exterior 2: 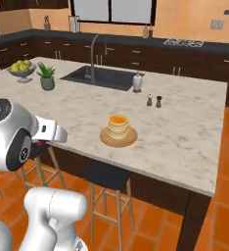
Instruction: Take the strawberry from the fridge and place it on top of the pancake, located on the dining counter.
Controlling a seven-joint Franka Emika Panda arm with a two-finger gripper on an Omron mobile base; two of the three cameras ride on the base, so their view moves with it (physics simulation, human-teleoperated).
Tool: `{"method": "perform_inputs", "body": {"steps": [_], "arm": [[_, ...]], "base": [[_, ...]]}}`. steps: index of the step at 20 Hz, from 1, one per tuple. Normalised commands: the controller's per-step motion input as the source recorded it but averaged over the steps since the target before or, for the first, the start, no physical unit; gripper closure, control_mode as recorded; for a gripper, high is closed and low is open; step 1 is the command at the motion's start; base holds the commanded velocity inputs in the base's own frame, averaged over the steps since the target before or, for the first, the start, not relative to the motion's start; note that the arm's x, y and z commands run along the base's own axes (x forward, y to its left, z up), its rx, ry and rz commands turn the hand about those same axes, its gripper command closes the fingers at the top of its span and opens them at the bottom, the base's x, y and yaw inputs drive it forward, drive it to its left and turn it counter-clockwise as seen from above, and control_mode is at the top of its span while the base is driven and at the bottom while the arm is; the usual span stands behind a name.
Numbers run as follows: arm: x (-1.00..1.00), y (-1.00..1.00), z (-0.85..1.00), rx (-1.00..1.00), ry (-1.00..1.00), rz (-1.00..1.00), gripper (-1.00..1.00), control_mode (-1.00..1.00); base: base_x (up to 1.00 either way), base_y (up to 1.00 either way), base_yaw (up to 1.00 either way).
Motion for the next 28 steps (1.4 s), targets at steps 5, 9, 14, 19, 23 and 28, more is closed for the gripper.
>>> {"method": "perform_inputs", "body": {"steps": [5,9,14,19,23,28], "arm": [[0.0,0.0,0.0,0.0,0.0,0.0,1.0,1.0],[0.0,0.0,0.0,0.0,0.0,0.0,1.0,1.0],[0.0,0.0,0.0,0.0,0.0,0.0,1.0,1.0],[0.0,0.0,0.0,0.0,0.0,0.0,1.0,1.0],[0.0,0.0,0.0,0.0,0.0,0.0,1.0,1.0],[0.4,0.02,-0.04,-0.01,0.04,0.0,1.0,-1.0]], "base": [[0.04,0.37,-0.7],[0.63,0.16,-0.2],[1.0,0.03,0.0],[0.94,0.08,0.0],[0.93,0.09,0.0],[0.6,0.01,0.0]]}}
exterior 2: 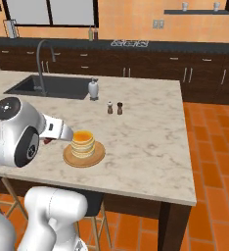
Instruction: Take the strawberry from the fridge and place it on top of the pancake, located on the dining counter.
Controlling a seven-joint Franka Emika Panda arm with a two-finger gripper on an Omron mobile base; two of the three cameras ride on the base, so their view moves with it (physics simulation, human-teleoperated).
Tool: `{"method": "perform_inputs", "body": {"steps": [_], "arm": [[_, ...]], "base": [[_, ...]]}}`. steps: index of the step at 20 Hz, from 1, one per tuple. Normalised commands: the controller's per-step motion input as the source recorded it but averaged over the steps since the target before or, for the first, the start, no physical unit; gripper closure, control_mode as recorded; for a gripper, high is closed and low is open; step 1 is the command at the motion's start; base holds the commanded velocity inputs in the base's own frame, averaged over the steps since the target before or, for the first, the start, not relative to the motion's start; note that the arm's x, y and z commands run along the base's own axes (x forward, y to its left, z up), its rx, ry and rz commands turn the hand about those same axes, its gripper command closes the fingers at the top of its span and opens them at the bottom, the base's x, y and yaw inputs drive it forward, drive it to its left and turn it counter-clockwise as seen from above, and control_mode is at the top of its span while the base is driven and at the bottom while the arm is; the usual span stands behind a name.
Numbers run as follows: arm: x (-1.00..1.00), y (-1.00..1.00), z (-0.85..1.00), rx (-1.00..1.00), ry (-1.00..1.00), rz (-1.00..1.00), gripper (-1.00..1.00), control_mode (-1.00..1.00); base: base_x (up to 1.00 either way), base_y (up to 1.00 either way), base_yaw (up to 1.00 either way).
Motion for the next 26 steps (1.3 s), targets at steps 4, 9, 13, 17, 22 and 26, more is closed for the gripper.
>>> {"method": "perform_inputs", "body": {"steps": [4,9,13,17,22,26], "arm": [[1.0,0.09,-0.24,-0.05,0.07,0.0,1.0,-1.0],[0.79,0.15,-0.39,-0.05,0.01,0.0,1.0,-1.0],[0.45,0.1,-0.4,0.0,0.06,0.0,1.0,-1.0],[0.45,0.0,-0.2,0.0,0.06,0.0,1.0,-1.0],[0.54,0.0,-0.21,0.0,0.0,0.0,1.0,-1.0],[0.39,0.0,-0.26,0.0,0.0,0.0,1.0,-1.0]], "base": [[0.0,0.0,0.0],[0.0,0.0,0.0],[0.0,0.0,0.0],[0.0,0.0,0.0],[0.0,0.0,0.0],[0.0,0.0,0.0]]}}
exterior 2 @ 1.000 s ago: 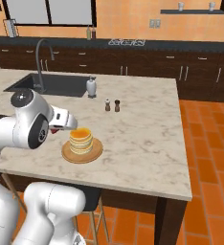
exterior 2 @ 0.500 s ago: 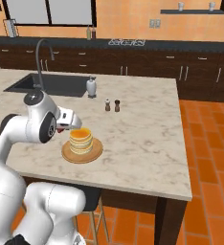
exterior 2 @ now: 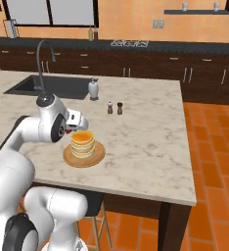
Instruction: Take the strawberry from the fridge and place it on top of the pancake, located on the dining counter.
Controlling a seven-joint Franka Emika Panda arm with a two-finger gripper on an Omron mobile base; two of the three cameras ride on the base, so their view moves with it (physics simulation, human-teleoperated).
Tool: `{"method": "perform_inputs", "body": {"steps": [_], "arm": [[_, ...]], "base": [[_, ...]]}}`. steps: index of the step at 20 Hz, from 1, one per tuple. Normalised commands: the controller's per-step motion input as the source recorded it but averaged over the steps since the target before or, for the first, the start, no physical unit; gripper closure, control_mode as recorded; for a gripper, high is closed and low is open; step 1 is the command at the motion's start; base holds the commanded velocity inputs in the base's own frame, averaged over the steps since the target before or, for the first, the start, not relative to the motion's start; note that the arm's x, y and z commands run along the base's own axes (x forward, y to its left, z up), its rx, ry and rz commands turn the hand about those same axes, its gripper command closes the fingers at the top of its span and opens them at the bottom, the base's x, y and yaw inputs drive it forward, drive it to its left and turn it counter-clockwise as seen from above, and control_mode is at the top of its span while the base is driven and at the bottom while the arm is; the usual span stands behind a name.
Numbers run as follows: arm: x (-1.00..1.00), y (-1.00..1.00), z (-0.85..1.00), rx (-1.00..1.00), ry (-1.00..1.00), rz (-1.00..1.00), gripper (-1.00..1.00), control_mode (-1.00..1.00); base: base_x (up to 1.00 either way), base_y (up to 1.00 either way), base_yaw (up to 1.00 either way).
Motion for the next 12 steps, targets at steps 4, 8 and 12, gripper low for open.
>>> {"method": "perform_inputs", "body": {"steps": [4,8,12], "arm": [[0.28,0.0,-0.29,0.0,0.0,0.0,1.0,-1.0],[0.24,0.0,-0.23,0.0,0.0,0.0,1.0,-1.0],[0.15,0.0,-0.27,0.0,0.0,0.0,1.0,-1.0]], "base": [[0.0,0.0,0.0],[0.0,0.0,0.0],[0.0,0.0,0.0]]}}
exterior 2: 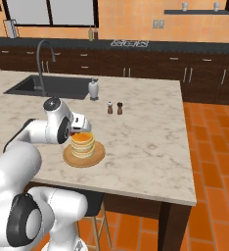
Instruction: Take the strawberry from the fridge and place it on top of the pancake, located on the dining counter.
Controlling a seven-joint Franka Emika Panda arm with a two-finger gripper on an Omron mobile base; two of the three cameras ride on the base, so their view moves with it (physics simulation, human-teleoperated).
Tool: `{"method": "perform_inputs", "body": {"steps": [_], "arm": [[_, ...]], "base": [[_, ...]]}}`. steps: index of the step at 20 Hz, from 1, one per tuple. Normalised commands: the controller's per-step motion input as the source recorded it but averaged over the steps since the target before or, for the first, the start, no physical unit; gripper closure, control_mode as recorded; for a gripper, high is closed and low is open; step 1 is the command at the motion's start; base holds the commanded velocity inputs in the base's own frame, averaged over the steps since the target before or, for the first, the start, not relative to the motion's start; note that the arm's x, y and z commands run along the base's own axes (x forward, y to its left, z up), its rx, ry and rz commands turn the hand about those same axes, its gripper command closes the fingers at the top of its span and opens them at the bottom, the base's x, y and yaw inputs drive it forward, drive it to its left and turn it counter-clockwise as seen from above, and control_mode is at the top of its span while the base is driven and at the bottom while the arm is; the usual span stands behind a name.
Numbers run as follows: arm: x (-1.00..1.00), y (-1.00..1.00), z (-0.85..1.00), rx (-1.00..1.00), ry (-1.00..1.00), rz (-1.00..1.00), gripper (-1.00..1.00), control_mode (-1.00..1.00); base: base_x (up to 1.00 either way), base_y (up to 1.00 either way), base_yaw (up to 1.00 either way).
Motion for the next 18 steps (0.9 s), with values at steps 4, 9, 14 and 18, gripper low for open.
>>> {"method": "perform_inputs", "body": {"steps": [4,9,14,18], "arm": [[0.17,0.0,-0.24,0.0,0.0,0.0,1.0,-1.0],[0.22,0.0,-0.11,0.0,0.0,0.0,1.0,-1.0],[0.3,0.0,-0.03,0.0,0.0,0.0,1.0,-1.0],[0.03,0.0,-0.16,0.0,0.0,0.0,1.0,-1.0]], "base": [[0.0,0.0,0.0],[0.0,0.0,0.0],[0.0,0.0,0.0],[0.0,0.0,0.0]]}}
